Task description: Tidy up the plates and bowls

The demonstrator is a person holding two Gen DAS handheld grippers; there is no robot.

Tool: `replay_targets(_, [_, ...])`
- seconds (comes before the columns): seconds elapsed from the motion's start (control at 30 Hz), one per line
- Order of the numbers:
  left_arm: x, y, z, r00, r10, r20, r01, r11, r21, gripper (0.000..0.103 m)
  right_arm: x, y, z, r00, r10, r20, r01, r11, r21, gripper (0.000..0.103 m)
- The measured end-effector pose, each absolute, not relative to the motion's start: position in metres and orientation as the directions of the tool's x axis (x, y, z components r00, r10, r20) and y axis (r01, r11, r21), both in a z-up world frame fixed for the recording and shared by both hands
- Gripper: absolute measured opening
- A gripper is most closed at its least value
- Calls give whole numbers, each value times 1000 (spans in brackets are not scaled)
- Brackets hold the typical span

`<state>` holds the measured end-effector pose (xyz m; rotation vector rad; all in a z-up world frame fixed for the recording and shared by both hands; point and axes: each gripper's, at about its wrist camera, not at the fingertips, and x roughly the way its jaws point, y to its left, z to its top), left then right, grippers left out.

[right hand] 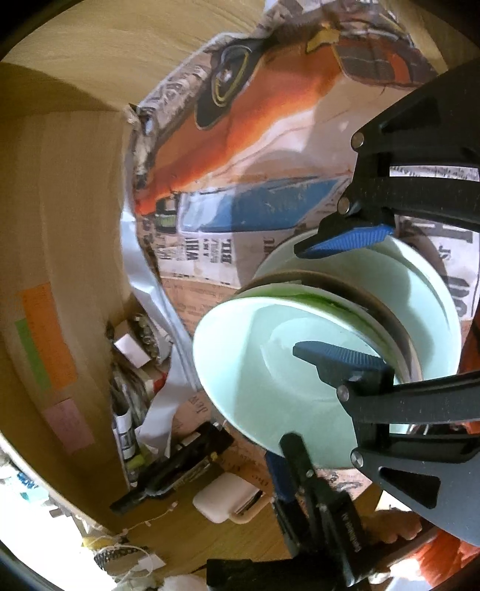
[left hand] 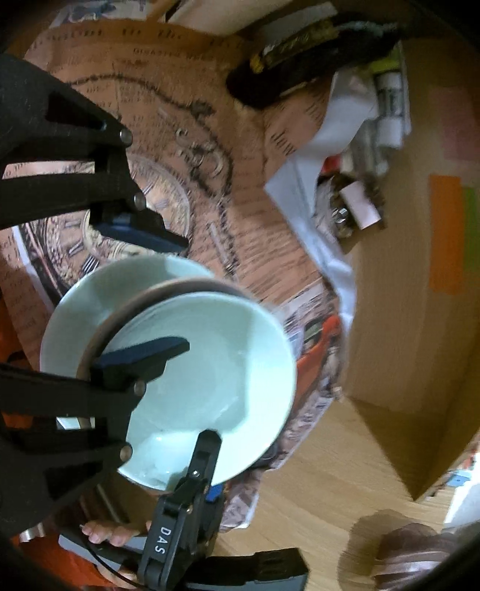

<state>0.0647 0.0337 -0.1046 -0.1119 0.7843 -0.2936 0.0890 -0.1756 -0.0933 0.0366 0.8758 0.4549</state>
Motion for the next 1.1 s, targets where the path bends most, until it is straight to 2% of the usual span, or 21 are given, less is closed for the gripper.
replay_targets(0.13, [47,45,-82,754,-270,-599,202,963,-180,54,74,-180,-71,623,398,-673,-381,906,183,45])
replay_targets(0.23, [29,50,-61,815,-260,-518,198,965,-172,59,57,-183,-52,680,416,-605,-395,902,176,55])
replay_targets(0.3, [17,52,-49,846,-252,-469,196,967,-165,61,41,-184,-37,724,421,-546,-408,900,153,55])
replay_targets(0.43, [-5,50,-31,899,-225,-376,184,972,-143,72,15,-181,-19,771,441,-459,-432,892,132,70])
replay_targets(0.6, [-32,46,-19,934,-208,-290,180,976,-121,87,-11,-181,-7,808,455,-375,-449,887,110,80])
replay_targets(0.77, [-55,40,-14,954,-186,-233,168,981,-96,97,-26,-187,-3,825,461,-327,-447,886,122,86])
replay_targets(0.93, [-74,33,-13,971,-147,-190,137,988,-65,100,-38,-190,0,838,462,-291,-448,886,117,99])
replay_targets(1.1, [-80,30,-13,973,-145,-181,136,989,-59,100,-46,-187,1,845,462,-268,-454,886,94,102])
